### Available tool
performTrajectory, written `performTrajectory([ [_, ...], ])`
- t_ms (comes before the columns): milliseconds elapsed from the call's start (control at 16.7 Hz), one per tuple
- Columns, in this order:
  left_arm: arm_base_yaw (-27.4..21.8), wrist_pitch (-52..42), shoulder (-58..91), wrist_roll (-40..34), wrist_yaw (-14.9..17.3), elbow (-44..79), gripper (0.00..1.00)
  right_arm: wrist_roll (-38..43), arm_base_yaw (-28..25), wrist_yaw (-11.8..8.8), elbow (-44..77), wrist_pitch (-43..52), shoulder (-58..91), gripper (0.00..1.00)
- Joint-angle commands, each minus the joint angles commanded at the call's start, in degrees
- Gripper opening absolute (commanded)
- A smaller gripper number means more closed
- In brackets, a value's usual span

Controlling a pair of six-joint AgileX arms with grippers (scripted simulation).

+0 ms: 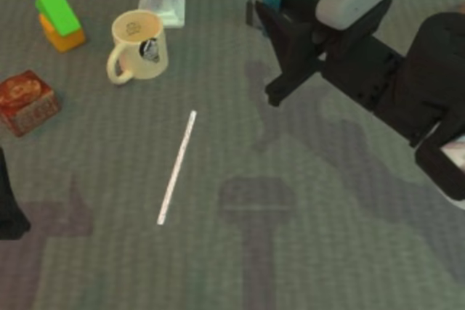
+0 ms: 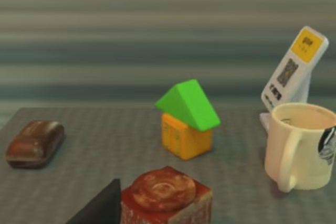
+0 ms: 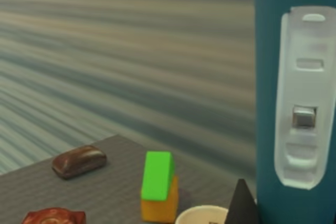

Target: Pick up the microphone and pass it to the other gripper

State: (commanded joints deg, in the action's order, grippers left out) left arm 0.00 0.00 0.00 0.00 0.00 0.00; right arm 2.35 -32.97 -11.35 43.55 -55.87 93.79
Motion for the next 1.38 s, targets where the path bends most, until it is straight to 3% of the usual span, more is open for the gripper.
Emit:
performTrajectory([
  [180, 0.00, 0.00, 0.00, 0.00, 0.00, 0.00, 1.00, 0.32, -2.99, 2.83, -2.44, -2.89, -1.42, 0.00],
  [840, -0.26, 0.31, 0.73, 0.09, 0.69, 0.56, 1.00, 0.32, -3.02, 2.85, -2.46, -2.92, -1.43, 0.00],
  [1080, -2.60, 3.62, 9.42, 0.96, 7.48, 6.52, 1.00, 0.32, -3.02, 2.85, -2.46, -2.92, -1.43, 0.00],
  [1380, -7.18, 11.14, 31.53, 2.81, 21.40, 19.58, 1.00, 0.32, -3.02, 2.85, -2.46, -2.92, -1.43, 0.00],
])
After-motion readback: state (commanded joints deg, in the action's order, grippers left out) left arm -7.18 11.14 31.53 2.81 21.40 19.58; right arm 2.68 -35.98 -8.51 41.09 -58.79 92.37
